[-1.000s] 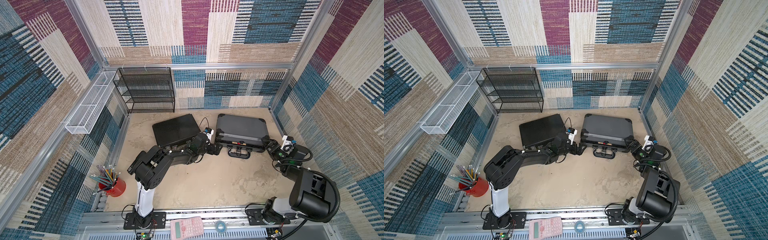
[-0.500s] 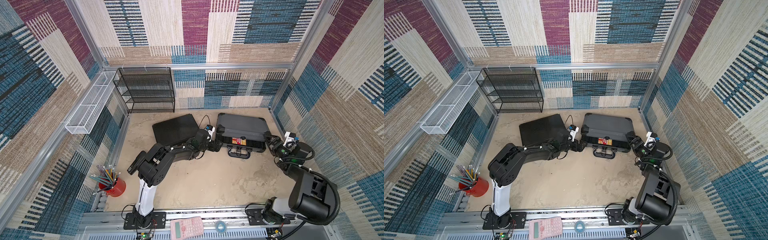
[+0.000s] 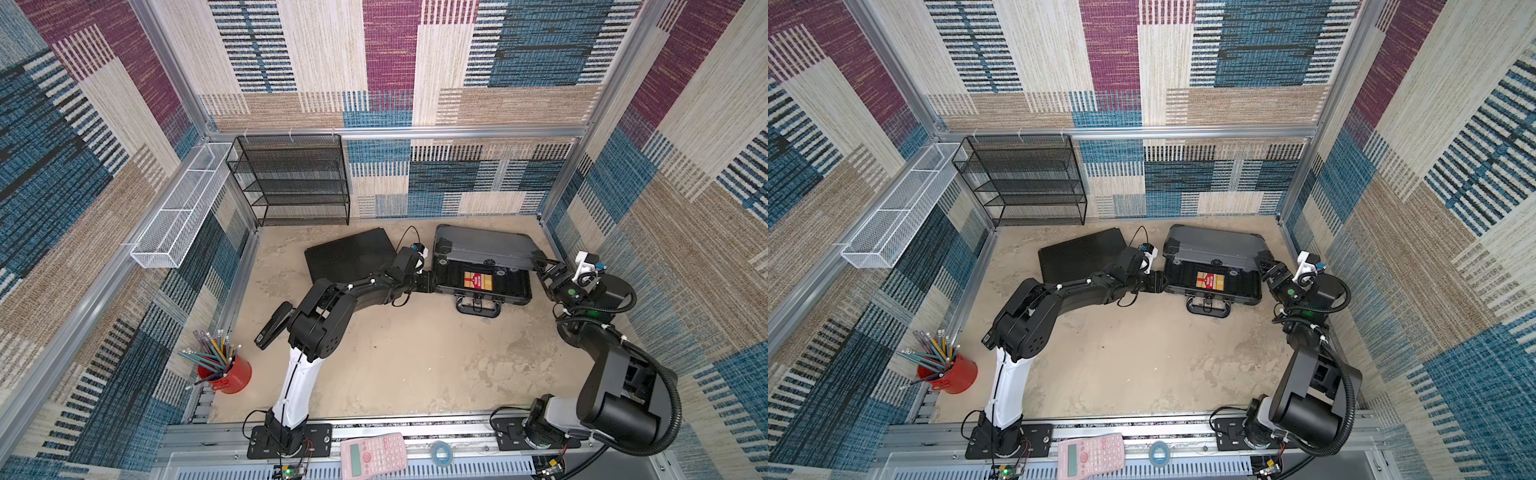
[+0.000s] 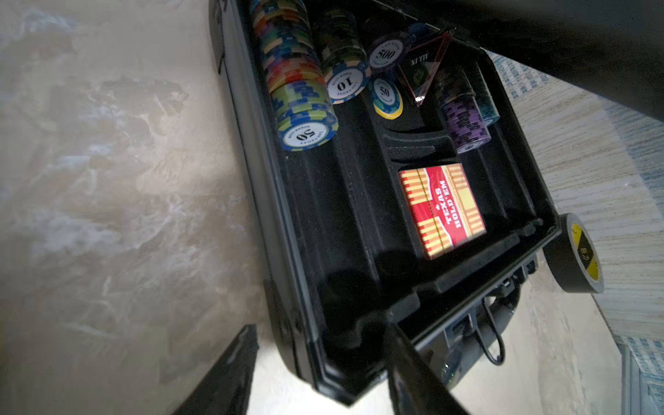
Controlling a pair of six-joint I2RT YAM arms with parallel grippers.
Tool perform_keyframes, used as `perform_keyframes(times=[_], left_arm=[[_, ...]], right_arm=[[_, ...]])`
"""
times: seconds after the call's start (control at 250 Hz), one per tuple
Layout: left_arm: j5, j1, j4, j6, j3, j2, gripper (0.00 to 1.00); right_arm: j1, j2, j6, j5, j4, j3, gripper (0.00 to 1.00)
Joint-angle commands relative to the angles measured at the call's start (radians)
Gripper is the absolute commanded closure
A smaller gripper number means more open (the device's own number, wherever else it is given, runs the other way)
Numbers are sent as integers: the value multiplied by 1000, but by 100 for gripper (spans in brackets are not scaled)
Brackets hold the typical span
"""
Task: Open the poker set cases
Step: Open the case lid on the poker set case.
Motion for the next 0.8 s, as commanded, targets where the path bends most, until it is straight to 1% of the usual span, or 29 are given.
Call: perform_keyframes(times=[0.0,0.104,0.156,0.256,0.36,0.432,0.64,0.796], left_arm=[[14,0,-91,34,60,27,49],[10,0,-132,51,111,55,52],[0,1,-173,62,144,72,56],[-19,0,-234,80,188,96,65],[-31,-1,-249,89,195,105,79],[-22,-6,-250,98,194,108,85],[2,-39,-277,122,205,119,96],[16,-64,-281,126,179,112,99]], right_arm=[[4,-1,13,-9,53,15,0],[7,3,15,-6,53,20,1],[8,3,16,-4,54,21,1],[8,0,14,3,53,19,1],[8,1,14,6,52,18,1],[9,-1,8,12,42,21,1],[9,-26,-16,36,2,35,1],[8,-34,-23,41,-15,42,0]])
